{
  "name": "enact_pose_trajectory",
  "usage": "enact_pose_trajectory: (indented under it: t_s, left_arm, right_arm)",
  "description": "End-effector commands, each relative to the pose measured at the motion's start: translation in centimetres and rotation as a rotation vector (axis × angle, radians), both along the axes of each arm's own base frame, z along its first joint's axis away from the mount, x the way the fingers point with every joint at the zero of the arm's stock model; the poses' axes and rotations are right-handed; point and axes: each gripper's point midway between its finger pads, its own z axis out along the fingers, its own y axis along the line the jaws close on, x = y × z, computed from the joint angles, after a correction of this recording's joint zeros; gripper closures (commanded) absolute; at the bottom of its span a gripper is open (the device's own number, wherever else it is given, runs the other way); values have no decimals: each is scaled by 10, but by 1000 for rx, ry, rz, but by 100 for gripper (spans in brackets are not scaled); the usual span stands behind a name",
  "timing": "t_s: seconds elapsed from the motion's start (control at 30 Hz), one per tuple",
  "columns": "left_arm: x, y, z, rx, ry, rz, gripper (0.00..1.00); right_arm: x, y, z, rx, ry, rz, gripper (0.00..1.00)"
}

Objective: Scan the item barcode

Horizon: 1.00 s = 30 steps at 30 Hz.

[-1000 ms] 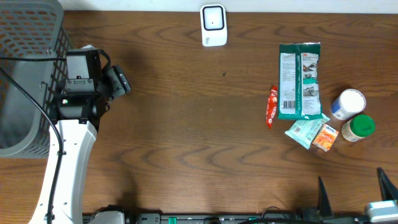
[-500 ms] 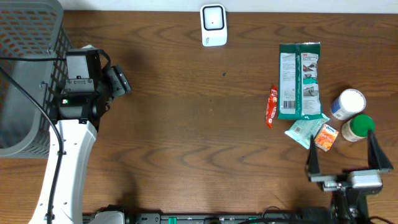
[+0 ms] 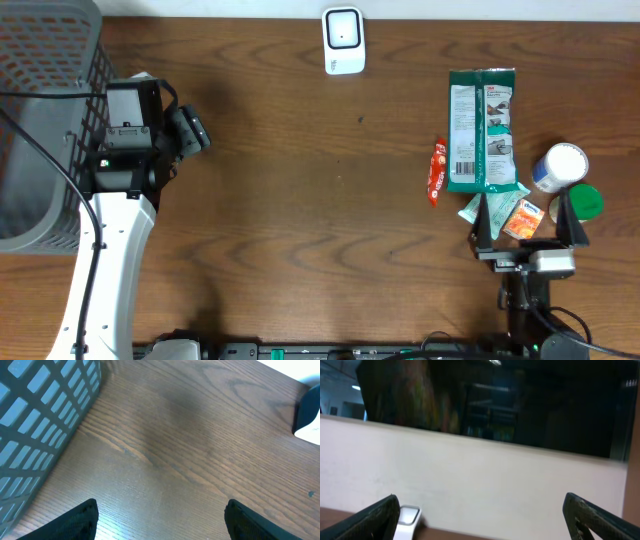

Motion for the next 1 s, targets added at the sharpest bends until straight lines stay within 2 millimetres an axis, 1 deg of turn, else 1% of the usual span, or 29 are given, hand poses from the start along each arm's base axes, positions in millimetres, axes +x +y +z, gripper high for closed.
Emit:
enact_pose_trajectory:
  t_s: [0.0, 0.2, 0.3, 0.47, 0.63, 0.97]
  left_arm:
    - [3, 3, 5, 9, -8, 13, 18]
    - [3, 3, 4, 9, -8, 13, 19]
    - [3, 3, 4, 9, -8, 13, 19]
    - [3, 3, 4, 9, -8, 13, 18]
    - [3, 3, 4, 9, -8, 13, 19]
    - [3, 3, 5, 9, -8, 13, 19]
  right_arm:
    - [5, -9, -15, 90, 22, -11, 1]
    - [14, -9, -39, 107, 114, -9, 1]
    - [21, -9, -63, 116, 217, -12, 1]
    - [28, -9, -111, 119, 414, -22, 1]
    - [28, -10, -140, 119, 532, -32, 1]
    - [28, -10, -139, 96, 526, -37, 1]
